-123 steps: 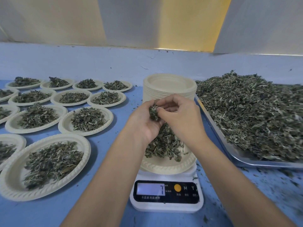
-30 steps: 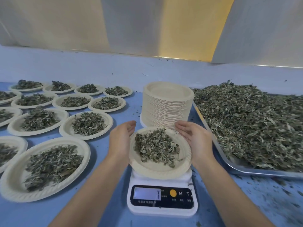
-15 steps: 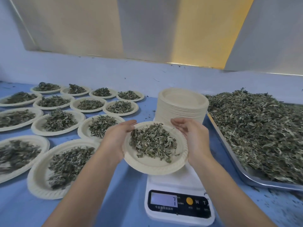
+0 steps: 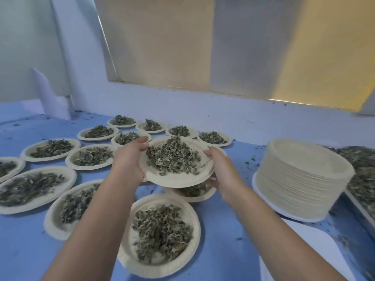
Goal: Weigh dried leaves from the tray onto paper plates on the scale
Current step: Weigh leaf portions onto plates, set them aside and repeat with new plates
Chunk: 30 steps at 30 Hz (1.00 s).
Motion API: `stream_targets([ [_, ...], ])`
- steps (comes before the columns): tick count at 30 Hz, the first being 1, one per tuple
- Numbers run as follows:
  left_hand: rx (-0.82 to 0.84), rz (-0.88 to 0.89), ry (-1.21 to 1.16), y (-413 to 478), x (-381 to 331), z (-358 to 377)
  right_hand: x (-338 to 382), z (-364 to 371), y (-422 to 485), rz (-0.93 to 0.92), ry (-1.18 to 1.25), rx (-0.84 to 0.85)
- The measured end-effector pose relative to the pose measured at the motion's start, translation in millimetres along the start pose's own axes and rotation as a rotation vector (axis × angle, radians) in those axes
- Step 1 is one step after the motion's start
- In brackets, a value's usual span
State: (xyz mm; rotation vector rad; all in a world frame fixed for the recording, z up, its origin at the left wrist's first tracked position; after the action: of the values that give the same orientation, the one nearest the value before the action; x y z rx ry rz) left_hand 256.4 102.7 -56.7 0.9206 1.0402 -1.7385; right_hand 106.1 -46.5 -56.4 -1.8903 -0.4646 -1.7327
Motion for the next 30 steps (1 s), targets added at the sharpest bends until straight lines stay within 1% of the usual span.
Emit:
stream_targets([
  [3, -0.132, 0.03, -0.066, 29, -15, -17, -7, 38, 9, 0.067, 0.108, 0.085],
  [6, -0.268, 0.083, -0.065, 57, -30, -30, -8, 77, 27, 0.14, 0.224, 0.121],
  [9, -0.294, 0.082, -0.074, 85, -39, -38, -3, 116, 52, 0.186, 0.264, 0.132],
  [12, -0.396, 0.059, 0.02, 119, -49, -59, 6, 161, 83, 0.219, 0.31, 0.153],
  [14, -0.402, 0.018, -0.001, 137, -54, -71, 11, 189, 102, 0.239, 0.318, 0.157],
  [17, -0.348, -0.048, 0.061, 162, -59, -83, 16, 230, 125, 0.274, 0.308, 0.168],
  [21, -0.312, -0.11, 0.075, 196, -77, -97, 23, 279, 152, 0.282, 0.235, 0.186],
  [24, -0.293, -0.137, 0.081, 232, -97, -103, 33, 313, 174, 0.297, 0.284, 0.195],
  [28, -0.376, -0.133, 0.017, 292, -117, -111, 38, 355, 196, 0.402, 0.451, 0.259],
  [30, -0.433, -0.141, -0.024, 325, -124, -116, 34, 372, 205, 0.465, 0.494, 0.292],
])
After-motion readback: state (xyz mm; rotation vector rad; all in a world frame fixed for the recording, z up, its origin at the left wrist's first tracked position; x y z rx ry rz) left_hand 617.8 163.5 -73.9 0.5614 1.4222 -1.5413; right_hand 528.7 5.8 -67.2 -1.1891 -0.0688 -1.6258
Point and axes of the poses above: each hand's wrist, its own y-axis towards the middle knuckle, its own z-axis out of the palm, x = y × z, the point moved 6 cm from there along y, towards the middle knuckle, and after that the axes turned 9 degrees about -x, right-handed, at the moved point
